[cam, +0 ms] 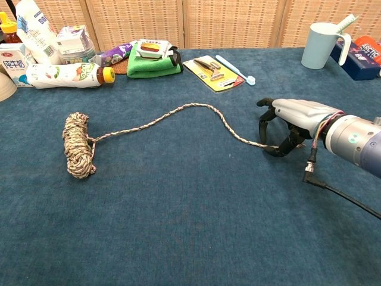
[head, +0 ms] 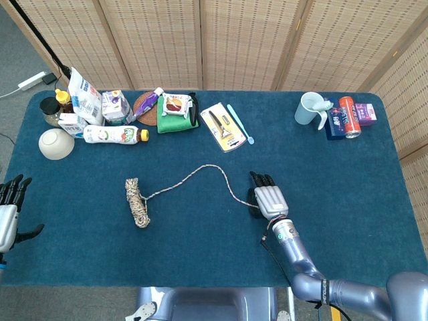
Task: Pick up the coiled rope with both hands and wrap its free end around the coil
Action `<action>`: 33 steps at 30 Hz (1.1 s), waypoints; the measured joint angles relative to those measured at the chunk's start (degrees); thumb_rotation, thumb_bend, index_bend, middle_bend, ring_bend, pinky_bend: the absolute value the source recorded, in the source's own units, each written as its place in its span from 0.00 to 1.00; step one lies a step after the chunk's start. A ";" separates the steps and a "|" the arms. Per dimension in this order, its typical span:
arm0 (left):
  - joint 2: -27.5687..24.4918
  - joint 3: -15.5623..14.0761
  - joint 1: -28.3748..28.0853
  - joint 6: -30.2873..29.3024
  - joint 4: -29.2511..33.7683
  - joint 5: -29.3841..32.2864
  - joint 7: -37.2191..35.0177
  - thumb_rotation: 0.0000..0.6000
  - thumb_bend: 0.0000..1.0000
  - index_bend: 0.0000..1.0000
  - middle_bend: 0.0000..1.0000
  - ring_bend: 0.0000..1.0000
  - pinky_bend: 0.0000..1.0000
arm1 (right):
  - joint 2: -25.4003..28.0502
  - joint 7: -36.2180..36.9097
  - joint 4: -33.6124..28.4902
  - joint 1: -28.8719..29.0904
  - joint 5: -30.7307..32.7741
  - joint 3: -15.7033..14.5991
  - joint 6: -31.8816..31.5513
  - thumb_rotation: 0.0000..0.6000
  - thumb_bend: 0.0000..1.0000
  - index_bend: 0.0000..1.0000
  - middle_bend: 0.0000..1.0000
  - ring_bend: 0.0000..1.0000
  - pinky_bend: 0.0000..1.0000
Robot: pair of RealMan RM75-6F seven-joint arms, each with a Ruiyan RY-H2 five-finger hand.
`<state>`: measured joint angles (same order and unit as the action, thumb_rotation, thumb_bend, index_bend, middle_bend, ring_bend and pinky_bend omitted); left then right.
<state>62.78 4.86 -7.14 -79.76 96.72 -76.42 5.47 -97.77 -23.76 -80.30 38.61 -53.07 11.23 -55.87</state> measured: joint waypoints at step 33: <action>0.55 -0.28 -0.35 0.30 -0.22 0.11 1.06 1.00 0.15 0.00 0.00 0.00 0.00 | 0.16 0.81 0.50 -0.49 -1.27 -0.66 -0.93 1.00 0.45 0.59 0.00 0.00 0.00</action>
<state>63.33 4.58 -7.49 -79.46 96.50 -76.32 6.54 -97.60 -22.95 -79.80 38.12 -54.34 10.57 -56.80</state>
